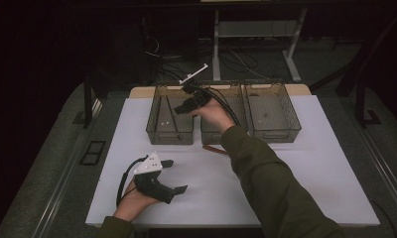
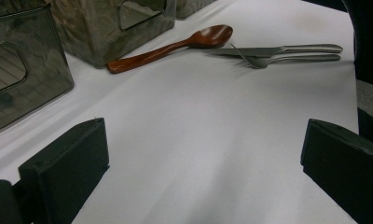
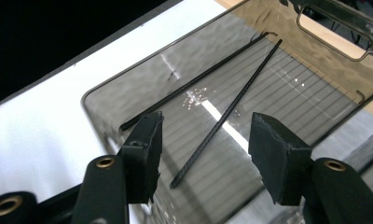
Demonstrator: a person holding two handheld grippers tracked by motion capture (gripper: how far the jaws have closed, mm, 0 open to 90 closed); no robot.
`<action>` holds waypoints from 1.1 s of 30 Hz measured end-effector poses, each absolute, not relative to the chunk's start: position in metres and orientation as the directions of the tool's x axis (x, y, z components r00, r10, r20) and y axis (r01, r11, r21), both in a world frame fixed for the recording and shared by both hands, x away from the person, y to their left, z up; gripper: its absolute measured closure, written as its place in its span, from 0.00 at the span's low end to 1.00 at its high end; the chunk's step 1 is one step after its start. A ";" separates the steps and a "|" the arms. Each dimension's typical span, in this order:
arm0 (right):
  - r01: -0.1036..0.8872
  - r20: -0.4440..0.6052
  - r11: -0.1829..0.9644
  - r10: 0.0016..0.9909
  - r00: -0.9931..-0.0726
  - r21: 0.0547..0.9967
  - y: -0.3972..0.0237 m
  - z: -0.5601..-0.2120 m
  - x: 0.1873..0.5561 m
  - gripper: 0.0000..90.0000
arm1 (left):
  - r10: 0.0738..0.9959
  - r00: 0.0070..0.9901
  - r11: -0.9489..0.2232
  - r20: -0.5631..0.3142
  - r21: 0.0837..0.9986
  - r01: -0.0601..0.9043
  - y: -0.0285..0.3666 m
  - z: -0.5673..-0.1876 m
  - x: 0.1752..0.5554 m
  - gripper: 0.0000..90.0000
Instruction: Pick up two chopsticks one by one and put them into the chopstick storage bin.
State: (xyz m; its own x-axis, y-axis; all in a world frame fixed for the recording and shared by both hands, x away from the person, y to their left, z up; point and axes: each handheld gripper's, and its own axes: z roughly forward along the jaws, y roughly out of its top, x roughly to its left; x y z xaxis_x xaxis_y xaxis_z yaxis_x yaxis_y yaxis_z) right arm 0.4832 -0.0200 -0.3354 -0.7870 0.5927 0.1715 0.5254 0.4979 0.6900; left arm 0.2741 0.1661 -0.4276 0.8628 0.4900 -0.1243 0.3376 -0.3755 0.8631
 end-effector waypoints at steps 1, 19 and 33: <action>0.521 0.177 0.497 0.584 -0.792 0.694 -0.024 -0.335 0.481 0.48 | 0.491 0.862 -0.375 -0.124 0.863 0.338 0.166 -0.428 0.274 0.00; 0.428 0.154 0.466 0.517 -0.842 0.774 -0.105 -0.328 0.434 0.42 | 0.501 0.857 -0.385 -0.123 0.855 0.348 0.166 -0.430 0.275 0.00; 0.409 0.166 0.413 0.508 -0.845 0.814 -0.168 -0.334 0.391 0.42 | 0.498 0.859 -0.399 -0.121 0.847 0.351 0.164 -0.432 0.275 0.00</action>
